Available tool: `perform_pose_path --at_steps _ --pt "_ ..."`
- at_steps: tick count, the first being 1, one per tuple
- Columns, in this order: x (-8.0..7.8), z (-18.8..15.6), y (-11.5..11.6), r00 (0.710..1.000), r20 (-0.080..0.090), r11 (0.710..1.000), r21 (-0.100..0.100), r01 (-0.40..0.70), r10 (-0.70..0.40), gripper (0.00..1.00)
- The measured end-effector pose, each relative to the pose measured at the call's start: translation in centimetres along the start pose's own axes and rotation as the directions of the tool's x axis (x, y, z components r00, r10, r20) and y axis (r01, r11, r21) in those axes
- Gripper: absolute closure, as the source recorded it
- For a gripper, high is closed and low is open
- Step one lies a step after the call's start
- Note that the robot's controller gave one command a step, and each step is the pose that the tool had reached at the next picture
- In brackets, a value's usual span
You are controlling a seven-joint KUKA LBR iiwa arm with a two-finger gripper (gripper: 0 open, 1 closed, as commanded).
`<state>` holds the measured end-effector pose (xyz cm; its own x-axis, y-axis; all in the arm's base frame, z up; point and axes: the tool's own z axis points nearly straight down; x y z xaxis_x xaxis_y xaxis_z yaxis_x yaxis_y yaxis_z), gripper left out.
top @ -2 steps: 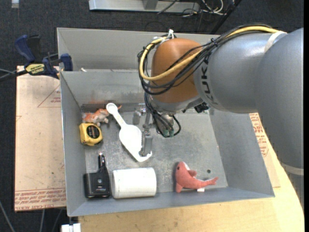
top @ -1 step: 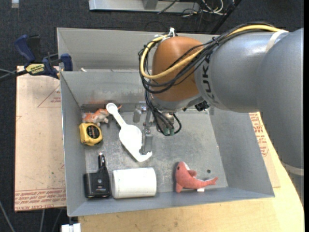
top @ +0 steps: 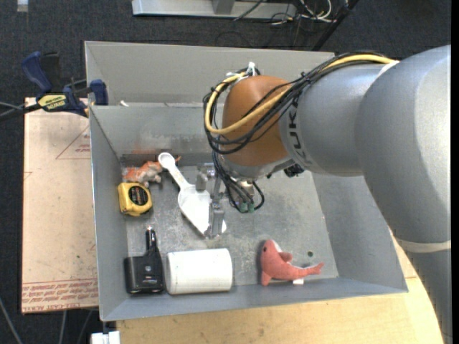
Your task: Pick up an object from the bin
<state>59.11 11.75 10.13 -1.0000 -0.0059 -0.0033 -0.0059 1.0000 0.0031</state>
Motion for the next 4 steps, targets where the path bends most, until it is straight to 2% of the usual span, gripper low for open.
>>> perform_pose_path --at_steps 1,2,3,4 --pt "0.4 2.8 -0.2 0.999 0.007 0.999 -0.001 0.049 -0.049 1.00" --pt "0.4 2.8 -0.2 0.999 0.007 0.999 -0.001 0.049 -0.049 1.00" --pt "0.5 3.1 -3.4 0.991 0.009 0.991 -0.002 -0.131 0.131 0.00" --pt "0.5 3.1 -3.3 0.991 0.009 0.991 -0.003 -0.131 0.131 0.00"
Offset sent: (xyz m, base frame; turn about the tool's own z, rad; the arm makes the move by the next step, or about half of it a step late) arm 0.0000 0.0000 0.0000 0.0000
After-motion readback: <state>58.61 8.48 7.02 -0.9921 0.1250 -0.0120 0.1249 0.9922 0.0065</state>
